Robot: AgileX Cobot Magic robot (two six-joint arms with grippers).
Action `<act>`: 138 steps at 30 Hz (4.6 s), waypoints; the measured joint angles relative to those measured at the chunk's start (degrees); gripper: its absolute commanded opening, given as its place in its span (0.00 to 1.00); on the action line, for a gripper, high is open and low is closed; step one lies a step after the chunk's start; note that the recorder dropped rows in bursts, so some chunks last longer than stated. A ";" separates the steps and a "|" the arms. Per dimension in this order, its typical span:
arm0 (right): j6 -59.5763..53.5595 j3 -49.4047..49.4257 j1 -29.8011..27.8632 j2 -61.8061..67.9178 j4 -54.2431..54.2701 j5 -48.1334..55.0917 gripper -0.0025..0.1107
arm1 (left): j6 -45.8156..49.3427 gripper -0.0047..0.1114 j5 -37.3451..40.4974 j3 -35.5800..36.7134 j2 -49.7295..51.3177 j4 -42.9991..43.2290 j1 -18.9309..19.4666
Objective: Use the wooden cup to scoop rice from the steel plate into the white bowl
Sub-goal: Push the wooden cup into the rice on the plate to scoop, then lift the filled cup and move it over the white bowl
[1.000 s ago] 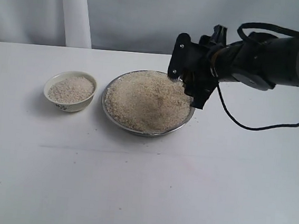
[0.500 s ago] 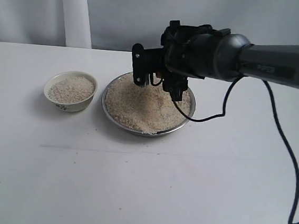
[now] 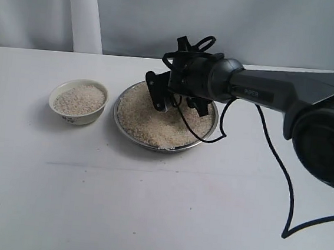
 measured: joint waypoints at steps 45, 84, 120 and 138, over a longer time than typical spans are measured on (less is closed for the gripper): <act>-4.69 -1.42 4.01 3.07 18.01 0.16 0.02 | 0.00 0.04 0.00 0.00 0.00 0.00 0.00; -18.21 5.10 -6.34 -1.64 70.00 -12.72 0.02 | 0.00 0.04 0.00 0.00 0.00 0.00 0.00; -2.66 -38.54 7.50 10.19 57.22 0.35 0.02 | 0.00 0.04 0.00 0.00 0.00 0.00 0.00; -4.04 -43.80 9.91 15.85 37.52 1.13 0.02 | 0.00 0.04 0.00 0.00 0.00 0.00 0.00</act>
